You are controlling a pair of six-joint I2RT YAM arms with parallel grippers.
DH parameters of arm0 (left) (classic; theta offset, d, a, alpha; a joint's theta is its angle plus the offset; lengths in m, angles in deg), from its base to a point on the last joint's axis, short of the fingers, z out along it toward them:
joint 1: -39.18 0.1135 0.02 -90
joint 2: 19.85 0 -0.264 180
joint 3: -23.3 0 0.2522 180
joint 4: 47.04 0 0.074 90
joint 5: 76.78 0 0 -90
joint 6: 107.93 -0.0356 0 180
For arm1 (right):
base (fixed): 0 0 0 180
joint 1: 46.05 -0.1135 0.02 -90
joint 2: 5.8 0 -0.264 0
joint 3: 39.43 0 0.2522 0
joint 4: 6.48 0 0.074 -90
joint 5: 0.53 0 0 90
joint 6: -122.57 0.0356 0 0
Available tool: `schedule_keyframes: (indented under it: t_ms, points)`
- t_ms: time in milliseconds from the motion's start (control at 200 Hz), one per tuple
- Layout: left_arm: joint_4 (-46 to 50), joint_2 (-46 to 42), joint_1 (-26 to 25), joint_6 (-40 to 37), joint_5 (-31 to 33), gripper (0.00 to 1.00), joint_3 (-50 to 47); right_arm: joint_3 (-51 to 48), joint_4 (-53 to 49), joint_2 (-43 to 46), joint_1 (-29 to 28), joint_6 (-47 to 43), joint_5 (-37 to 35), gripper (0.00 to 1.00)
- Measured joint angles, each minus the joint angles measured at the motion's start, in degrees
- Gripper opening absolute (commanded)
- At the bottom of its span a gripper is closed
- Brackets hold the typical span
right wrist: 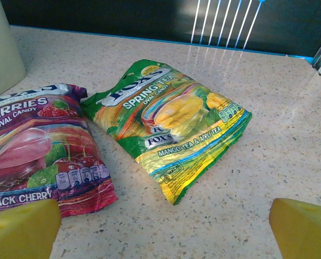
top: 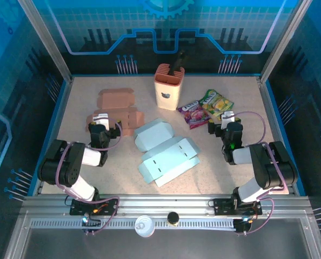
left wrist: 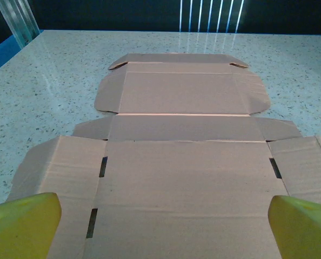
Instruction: Fold the paper box
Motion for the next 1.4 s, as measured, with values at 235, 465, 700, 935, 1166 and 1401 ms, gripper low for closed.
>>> schedule_keyframes:
  t_ms: [235, 465, 700, 935, 1166, 1401]
  points:
    - [0.00, 0.00, 0.00, 0.00, 0.00, 0.99, 0.00, 0.00, 0.00, -0.02, 0.00, 0.00, -0.02, 1.00]
    - [0.04, 0.00, 0.00, 0.02, 0.02, 0.99, 0.00, 0.00, 0.00, 0.00, 0.00, 0.00, -0.02, 1.00]
    - [0.04, 0.00, 0.00, 0.02, 0.02, 0.99, 0.00, 0.00, 0.00, -0.02, 0.00, 0.00, -0.02, 1.00]
    - [0.04, 0.00, 0.00, 0.02, 0.04, 0.99, 0.00, 0.00, 0.00, 0.00, 0.00, 0.00, 0.00, 1.00]
    - [-2.47, -3.54, -3.06, -1.57, 4.11, 0.99, -2.62, -5.44, 4.74, 5.07, -7.02, -3.63, -8.15, 1.00]
    - [3.80, -19.50, -12.59, -5.20, 12.00, 0.99, -0.28, 1.92, -0.79, 21.77, -20.33, -14.75, -21.14, 1.00]
